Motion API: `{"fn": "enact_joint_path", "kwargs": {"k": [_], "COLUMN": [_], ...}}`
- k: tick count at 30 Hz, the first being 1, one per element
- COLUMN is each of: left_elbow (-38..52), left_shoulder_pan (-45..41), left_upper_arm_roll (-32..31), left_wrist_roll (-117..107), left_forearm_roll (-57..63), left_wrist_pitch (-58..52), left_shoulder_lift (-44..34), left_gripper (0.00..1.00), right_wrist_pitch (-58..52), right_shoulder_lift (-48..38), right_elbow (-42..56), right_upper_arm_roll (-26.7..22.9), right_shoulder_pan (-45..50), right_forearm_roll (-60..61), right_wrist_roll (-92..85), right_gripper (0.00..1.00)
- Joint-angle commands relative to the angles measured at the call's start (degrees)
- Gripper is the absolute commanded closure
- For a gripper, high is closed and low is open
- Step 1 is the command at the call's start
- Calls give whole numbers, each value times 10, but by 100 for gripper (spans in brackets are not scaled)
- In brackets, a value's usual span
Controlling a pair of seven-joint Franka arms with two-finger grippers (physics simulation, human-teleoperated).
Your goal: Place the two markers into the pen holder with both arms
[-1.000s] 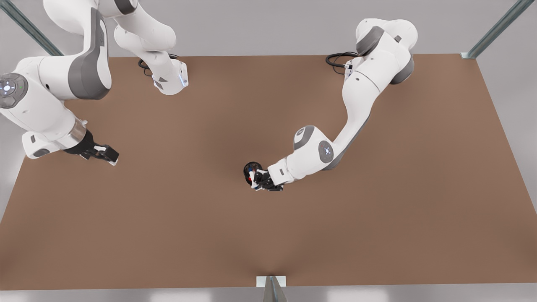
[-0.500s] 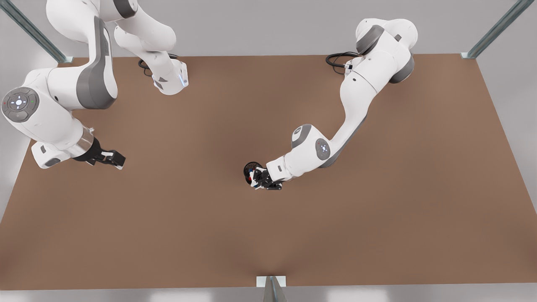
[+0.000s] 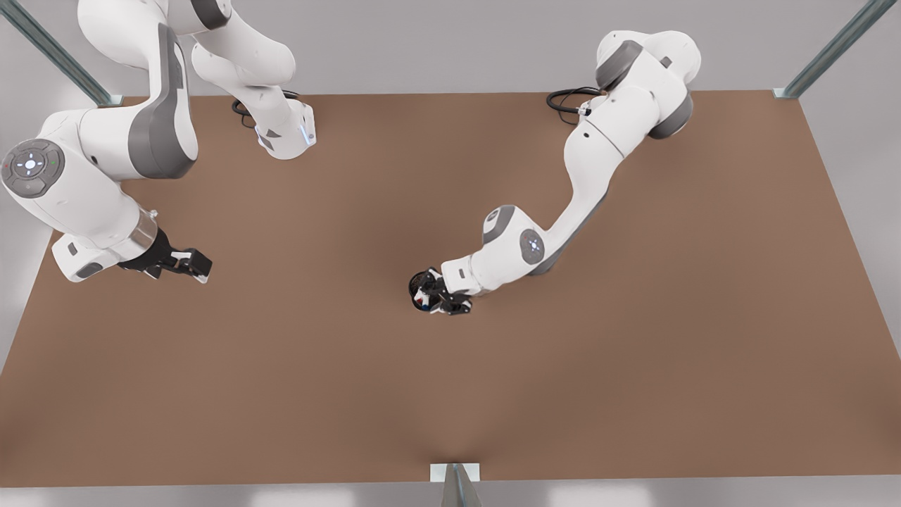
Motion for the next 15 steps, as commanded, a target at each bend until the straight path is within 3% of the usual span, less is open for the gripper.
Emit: {"fn": "enact_joint_path", "kwargs": {"k": [1,3,6,8,9,11,12,13,14,15], "left_elbow": [2,5,38,49,59,75,85,84,81,81], "left_shoulder_pan": [-16,-20,80,120,124,123,125,142,183,181], "left_upper_arm_roll": [9,21,41,149,199,289,293,282,211,193], "left_wrist_roll": [52,27,-130,-180,-174,-164,-118,-113,-113,-113], "left_forearm_roll": [14,14,14,16,16,22,115,128,201,240], "left_wrist_pitch": [16,12,-246,-514,-588,-633,-633,-647,-662,-678], "left_shoulder_lift": [-1,-11,-76,-173,-203,-264,-290,-308,-316,-319], "left_gripper": [0,0,0,0,0,0,0,0,0,0], "right_wrist_pitch": [0,0,0,0,0,0,0,0,0,1], "right_shoulder_lift": [-1,-1,-2,-2,-1,-1,-1,-1,-1,-1], "right_elbow": [0,0,0,0,0,-1,-1,-1,-1,-1], "right_upper_arm_roll": [1,1,1,2,2,2,2,2,2,2], "right_shoulder_pan": [0,0,0,0,0,0,1,2,2,2], "right_forearm_roll": [0,0,0,0,0,0,0,0,0,0], "right_wrist_roll": [-25,-25,-25,-25,-25,-25,-24,-23,-23,-23], "right_gripper": [2,2,2,2,2,2,2,2,3,3]}}
